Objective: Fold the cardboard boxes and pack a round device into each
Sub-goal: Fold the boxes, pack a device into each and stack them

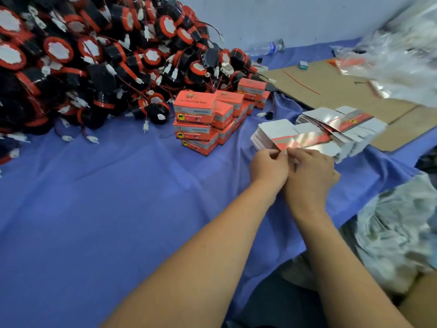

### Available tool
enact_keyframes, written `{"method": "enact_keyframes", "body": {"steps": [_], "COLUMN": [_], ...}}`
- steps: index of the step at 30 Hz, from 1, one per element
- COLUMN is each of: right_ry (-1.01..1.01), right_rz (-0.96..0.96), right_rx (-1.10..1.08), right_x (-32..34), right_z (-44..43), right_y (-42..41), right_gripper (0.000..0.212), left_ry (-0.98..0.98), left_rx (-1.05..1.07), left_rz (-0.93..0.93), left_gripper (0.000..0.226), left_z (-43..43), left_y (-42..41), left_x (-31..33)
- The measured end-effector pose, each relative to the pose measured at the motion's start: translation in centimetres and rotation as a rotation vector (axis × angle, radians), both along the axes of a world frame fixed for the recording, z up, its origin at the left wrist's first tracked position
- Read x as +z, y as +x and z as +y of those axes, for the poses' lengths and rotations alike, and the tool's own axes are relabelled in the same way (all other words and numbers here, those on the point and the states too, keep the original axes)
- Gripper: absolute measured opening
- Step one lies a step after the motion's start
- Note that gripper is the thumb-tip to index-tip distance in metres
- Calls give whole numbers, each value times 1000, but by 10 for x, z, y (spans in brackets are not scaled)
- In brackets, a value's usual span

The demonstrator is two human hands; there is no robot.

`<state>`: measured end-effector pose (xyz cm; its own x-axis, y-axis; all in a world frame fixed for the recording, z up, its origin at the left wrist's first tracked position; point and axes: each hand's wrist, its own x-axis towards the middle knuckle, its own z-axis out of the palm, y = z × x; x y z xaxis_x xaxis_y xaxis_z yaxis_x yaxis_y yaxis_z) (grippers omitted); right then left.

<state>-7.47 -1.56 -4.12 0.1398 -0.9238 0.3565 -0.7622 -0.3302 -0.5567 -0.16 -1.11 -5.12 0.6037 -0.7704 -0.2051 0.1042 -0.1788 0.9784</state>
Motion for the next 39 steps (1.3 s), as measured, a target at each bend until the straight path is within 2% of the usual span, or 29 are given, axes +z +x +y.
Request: {"method": "enact_keyframes", "body": {"steps": [5,7,10,12,15,17,18,21,25,29,32,35,39], "right_ry": [-104,-133,-205,-187,-65,51,103,101,141,195,248,291,382], "right_rz": [-157,-193,-197,-161,-96,-167,-236,-377,-504,-601,-600,-522,-415], "right_rx": [108,164,197,182,170,246,295,411,574,742,839,933,1044], "right_x": [-1,-2,-4,-5,-9,-10,-11,-15,-19,-20,-22,-27,-39], "right_z": [10,16,28,39,52,60,65,89,131,172,203,229,255], "right_y": [2,4,9,12,10,2,-2,-5,15,54,86,117,147], "right_gripper": [27,28,29,40,70,84,83,59,66,64,63,77,77], "left_ry": [-84,-111,-129,-134,-136,-137,-131,-135,-191,-175,-192,-256,-282], "left_rx": [106,158,195,225,247,243,237,212,284,394,516,648,724], "left_rz": [229,231,132,69,20,-23,-50,-94,-65,-59,-93,-157,-257], "left_gripper": [18,16,15,15,17,18,18,21,27,31,42,37,30], "left_z": [5,14,33,50,86,117,136,194,266,329,369,404,435], "left_y": [0,6,19,28,39,46,50,61,77,93,107,124,138], "left_x": [6,9,9,9,8,5,4,3,1,-2,1,3,-7]}}
